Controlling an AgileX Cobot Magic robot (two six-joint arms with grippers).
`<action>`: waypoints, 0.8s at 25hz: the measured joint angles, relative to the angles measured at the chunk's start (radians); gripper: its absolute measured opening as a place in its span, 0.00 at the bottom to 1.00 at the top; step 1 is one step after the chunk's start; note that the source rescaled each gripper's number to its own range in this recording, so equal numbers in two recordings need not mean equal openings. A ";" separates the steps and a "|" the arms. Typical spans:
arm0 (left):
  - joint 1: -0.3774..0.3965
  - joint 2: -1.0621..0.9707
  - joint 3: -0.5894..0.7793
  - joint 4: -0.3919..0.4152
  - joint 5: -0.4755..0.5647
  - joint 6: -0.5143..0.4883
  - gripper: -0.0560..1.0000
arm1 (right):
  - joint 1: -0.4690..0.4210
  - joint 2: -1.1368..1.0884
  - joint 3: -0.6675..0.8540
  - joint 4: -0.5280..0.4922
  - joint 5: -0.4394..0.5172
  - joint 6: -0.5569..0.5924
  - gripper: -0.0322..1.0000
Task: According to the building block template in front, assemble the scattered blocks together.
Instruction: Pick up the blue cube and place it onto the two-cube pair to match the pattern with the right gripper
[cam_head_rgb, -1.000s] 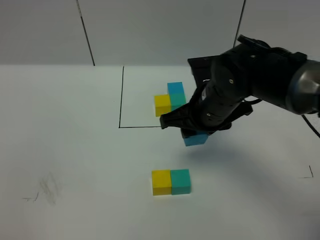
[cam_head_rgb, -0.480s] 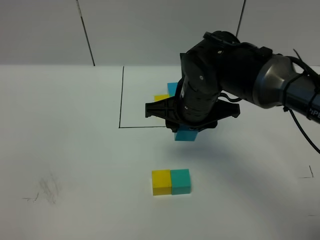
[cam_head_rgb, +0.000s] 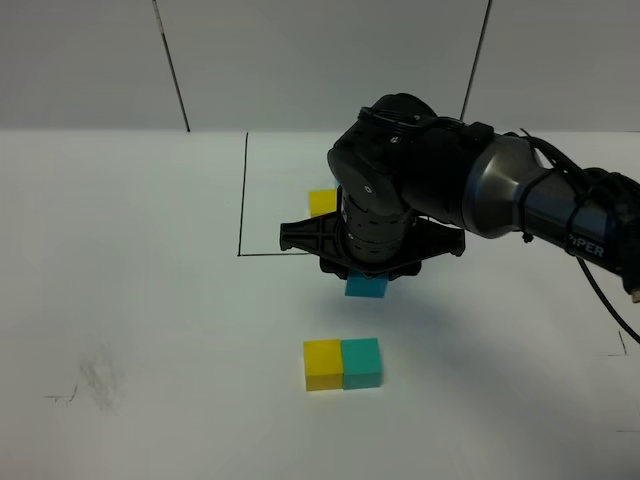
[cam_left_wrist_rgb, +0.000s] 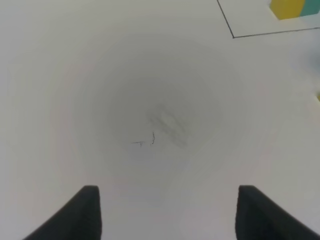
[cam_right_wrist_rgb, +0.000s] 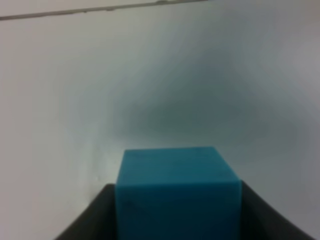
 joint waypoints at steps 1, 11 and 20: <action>0.000 0.000 0.000 0.000 0.000 0.000 0.33 | 0.000 0.010 0.000 0.000 -0.001 0.001 0.26; 0.000 0.000 0.000 0.000 0.000 0.000 0.33 | 0.000 0.072 0.000 0.001 -0.009 0.011 0.26; 0.000 0.000 0.000 0.000 0.000 0.000 0.33 | 0.000 0.120 0.000 0.019 -0.022 0.011 0.26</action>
